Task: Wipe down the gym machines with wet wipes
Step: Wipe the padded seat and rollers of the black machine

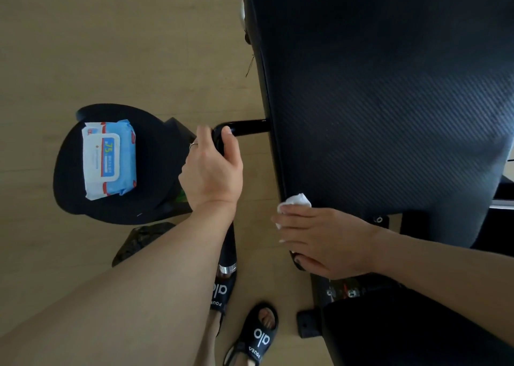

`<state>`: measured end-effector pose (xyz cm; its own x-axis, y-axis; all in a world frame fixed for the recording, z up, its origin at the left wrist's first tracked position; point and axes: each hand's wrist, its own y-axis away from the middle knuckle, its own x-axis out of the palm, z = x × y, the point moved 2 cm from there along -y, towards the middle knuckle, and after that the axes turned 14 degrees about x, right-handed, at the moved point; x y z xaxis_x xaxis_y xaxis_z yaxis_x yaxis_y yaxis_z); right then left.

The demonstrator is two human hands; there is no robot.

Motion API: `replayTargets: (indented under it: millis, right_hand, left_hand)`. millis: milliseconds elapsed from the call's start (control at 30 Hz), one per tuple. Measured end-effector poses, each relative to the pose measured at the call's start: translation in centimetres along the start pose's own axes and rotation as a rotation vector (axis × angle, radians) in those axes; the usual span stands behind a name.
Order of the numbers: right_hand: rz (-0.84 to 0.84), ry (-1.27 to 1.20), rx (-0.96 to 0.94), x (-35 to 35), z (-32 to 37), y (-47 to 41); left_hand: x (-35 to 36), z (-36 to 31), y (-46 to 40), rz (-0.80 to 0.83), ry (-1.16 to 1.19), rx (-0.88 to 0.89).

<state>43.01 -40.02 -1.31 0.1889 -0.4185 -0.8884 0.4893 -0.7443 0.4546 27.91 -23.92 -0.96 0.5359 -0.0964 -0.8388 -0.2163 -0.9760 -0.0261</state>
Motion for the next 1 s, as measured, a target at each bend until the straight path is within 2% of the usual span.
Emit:
replayTargets:
  millis: [133,200,300,400,500,567,700,767,933,1000]
  right_hand:
    - [-0.017,0.048,-0.072,-1.0,-2.1,-1.0]
    - [-0.094,0.076,0.020,-2.7,-4.7,-2.2]
    - [-0.307,0.049,0.323,-5.0,-8.5,-3.8]
    - [-0.529,-0.212,0.712,-5.7,-9.1,-4.6]
    - [-0.686,-0.445,0.992,-5.5,-6.1,-6.6]
    - [-0.722,-0.509,1.089,-5.2,-3.9,-7.8]
    - [-0.670,-0.389,0.914,-3.8,-3.5,-6.9]
    - [-0.652,-0.366,0.918,-3.8,-5.1,-6.2]
    - [-0.781,-0.571,1.405,-7.9,-10.5,-8.7]
    - [-0.781,-0.591,1.377,-9.8,-10.7,-11.0]
  left_hand:
    - [0.0,0.1,0.1,-0.004,-0.006,0.011]
    - [0.0,0.0,0.1,-0.009,0.003,0.022]
    - [0.0,0.0,0.0,-0.011,0.003,0.003]
    - [0.1,-0.1,0.1,-0.020,0.002,-0.013]
    - [0.2,-0.1,0.1,-0.024,-0.005,-0.011]
    - [0.2,-0.1,0.1,-0.025,-0.013,-0.016]
    - [0.1,-0.2,0.1,-0.037,-0.011,0.014]
    - [0.1,-0.1,0.1,-0.044,-0.015,0.022]
    - [0.3,0.0,0.0,-0.005,0.045,-0.018]
    - [0.3,0.1,-0.1,0.015,0.071,-0.034]
